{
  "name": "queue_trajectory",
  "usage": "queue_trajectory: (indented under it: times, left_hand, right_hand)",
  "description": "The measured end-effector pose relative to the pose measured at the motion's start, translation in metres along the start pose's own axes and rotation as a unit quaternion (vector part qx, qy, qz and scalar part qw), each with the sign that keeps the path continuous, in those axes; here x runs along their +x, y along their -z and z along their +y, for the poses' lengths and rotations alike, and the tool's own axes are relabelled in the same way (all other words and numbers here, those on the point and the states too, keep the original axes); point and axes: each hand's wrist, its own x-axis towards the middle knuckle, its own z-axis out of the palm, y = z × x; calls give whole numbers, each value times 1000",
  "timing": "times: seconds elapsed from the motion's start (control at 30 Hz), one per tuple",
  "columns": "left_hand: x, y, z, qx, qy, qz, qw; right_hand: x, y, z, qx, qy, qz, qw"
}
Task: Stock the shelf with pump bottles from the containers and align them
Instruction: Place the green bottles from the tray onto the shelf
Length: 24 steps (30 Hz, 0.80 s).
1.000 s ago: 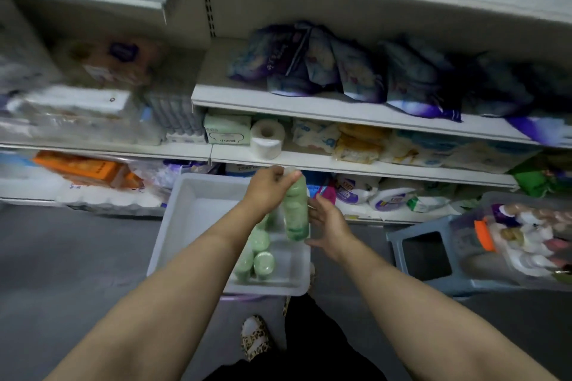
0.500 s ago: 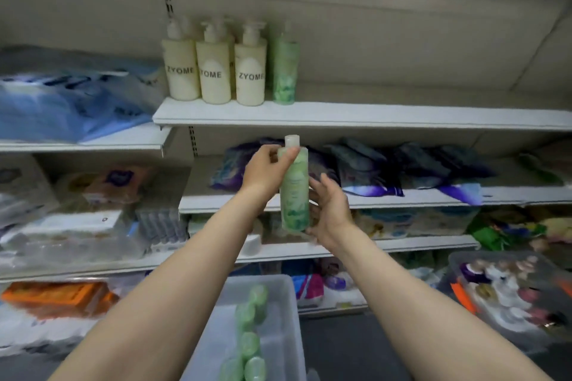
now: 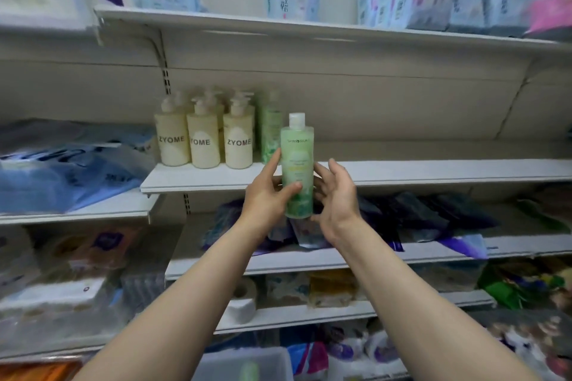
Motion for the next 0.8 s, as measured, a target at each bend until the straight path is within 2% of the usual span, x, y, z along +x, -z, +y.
queue_trajectory:
  times: [0.13, 0.27, 0.4, 0.63, 0.8]
  left_hand:
    - [27, -10, 8, 38, -27, 27, 999]
    - [50, -27, 6, 13, -52, 34, 998]
    - [79, -45, -5, 15, -41, 47, 998]
    - [126, -72, -30, 79, -31, 58, 995]
    - [162, -89, -42, 128, 14, 110, 986]
  right_hand:
    - [22, 3, -15, -28, 37, -4, 999]
    - [50, 16, -28, -58, 58, -28, 996]
    - [86, 31, -37, -80, 46, -36, 995]
    - [150, 56, -38, -49, 16, -45, 998]
    - [192, 57, -39, -44, 14, -36, 998]
